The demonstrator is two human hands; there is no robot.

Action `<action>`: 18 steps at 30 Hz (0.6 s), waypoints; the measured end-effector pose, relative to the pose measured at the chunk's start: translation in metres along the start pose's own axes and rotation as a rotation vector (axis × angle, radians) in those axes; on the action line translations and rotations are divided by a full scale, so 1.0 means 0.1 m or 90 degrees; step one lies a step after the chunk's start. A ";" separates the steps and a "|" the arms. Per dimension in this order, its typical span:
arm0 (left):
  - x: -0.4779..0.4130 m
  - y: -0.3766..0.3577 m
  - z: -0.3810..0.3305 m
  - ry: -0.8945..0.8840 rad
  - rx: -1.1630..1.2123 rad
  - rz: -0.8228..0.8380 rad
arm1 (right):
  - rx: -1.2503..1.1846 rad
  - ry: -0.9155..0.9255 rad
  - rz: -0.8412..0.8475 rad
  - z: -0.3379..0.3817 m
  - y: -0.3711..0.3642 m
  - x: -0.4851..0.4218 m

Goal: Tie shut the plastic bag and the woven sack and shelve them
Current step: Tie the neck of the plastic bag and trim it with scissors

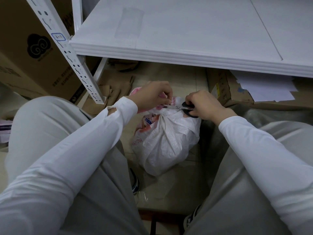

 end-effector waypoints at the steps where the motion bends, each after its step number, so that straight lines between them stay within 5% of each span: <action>1: 0.00 0.00 0.00 0.001 0.000 0.001 | -0.003 0.001 0.001 0.00 0.00 0.00; 18: 0.02 -0.02 0.01 0.014 0.035 0.006 | -0.083 0.017 0.049 0.01 -0.06 0.02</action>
Point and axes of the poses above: each hand's wrist, its own x-axis away from the middle knuckle, its own y-axis out of the back of the hand, z = x × y, the point moved 6 cm from there along -x, towards the middle knuckle, and after that the axes turned 1 degree about y, right-handed, at the moved point
